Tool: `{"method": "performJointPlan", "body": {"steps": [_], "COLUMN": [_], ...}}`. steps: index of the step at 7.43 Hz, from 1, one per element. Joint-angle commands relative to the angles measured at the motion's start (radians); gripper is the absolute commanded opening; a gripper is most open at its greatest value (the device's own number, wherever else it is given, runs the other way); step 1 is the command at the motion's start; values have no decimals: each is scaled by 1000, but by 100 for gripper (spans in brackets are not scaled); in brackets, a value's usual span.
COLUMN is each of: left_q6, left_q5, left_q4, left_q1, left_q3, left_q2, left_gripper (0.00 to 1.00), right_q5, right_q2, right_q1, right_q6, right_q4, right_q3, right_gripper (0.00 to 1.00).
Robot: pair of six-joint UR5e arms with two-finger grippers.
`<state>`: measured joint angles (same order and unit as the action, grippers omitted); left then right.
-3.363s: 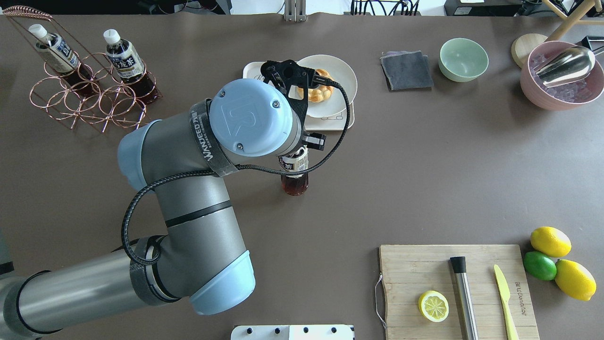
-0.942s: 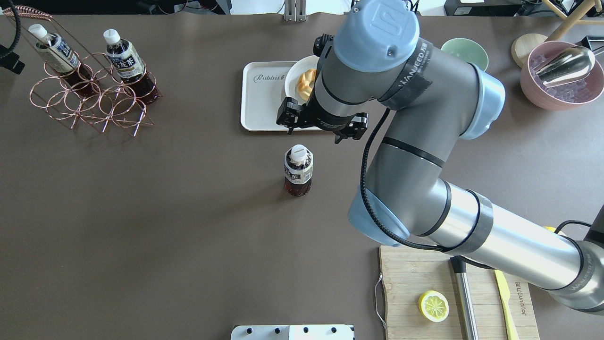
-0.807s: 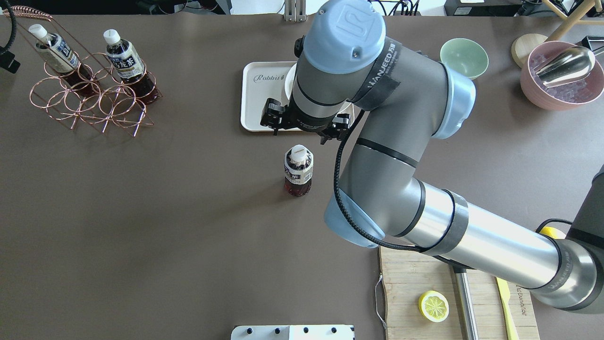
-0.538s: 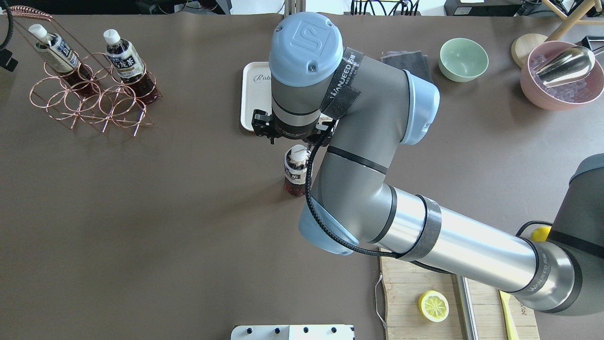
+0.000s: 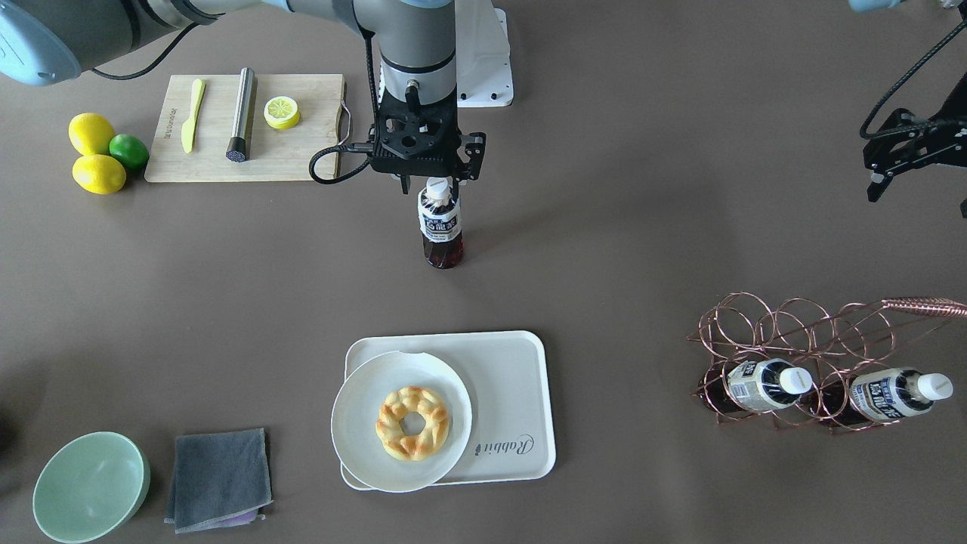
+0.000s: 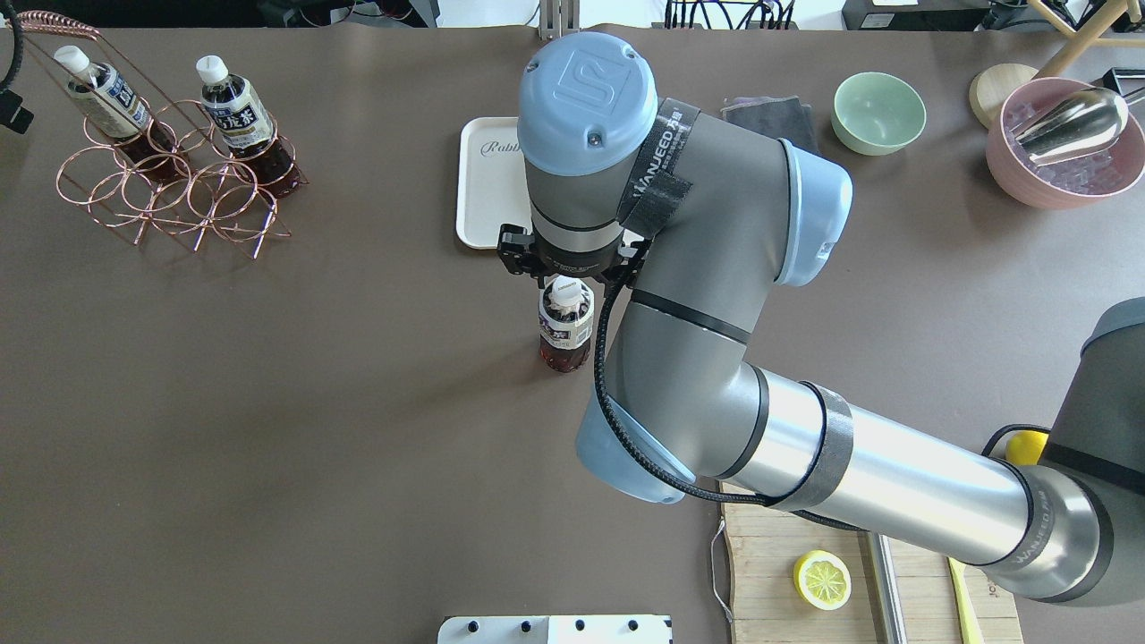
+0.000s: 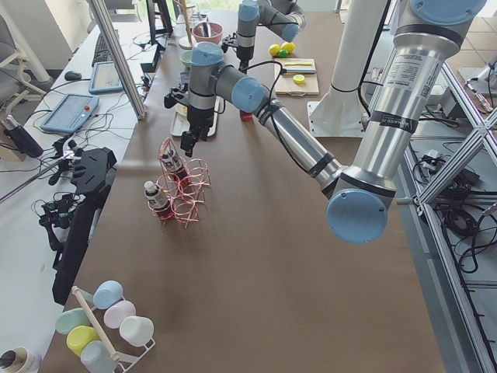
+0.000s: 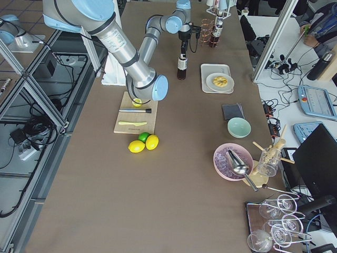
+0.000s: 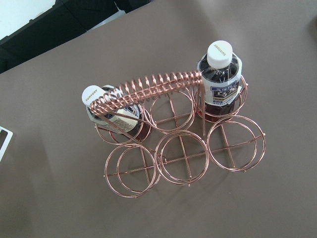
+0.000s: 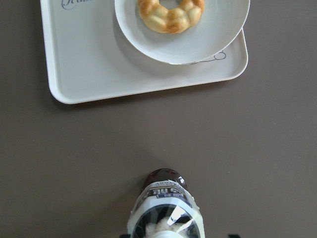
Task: Place tea on tray
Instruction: 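Lower the right gripper onto the bottle cap and close it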
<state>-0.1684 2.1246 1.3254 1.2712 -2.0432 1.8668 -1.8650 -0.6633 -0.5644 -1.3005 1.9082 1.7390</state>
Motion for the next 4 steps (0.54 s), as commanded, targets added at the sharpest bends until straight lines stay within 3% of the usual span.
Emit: {"method": "performJointPlan", "body": {"steps": [1, 3, 4], "left_q6": [1, 1, 1], "left_q5": [0, 0, 0], "left_q4": [2, 2, 2], "left_q1": [-1, -3, -1], "left_q3": [-3, -9, -9], "left_q2": [0, -2, -3], "left_gripper": [97, 97, 97], "right_q5": [9, 7, 6], "right_q2": [4, 10, 14], "right_q1": [15, 15, 11], "right_q6": [1, 1, 3], "right_q4": [3, 3, 3], "right_q3": [-1, 1, -1], "right_gripper": [67, 0, 0]}}
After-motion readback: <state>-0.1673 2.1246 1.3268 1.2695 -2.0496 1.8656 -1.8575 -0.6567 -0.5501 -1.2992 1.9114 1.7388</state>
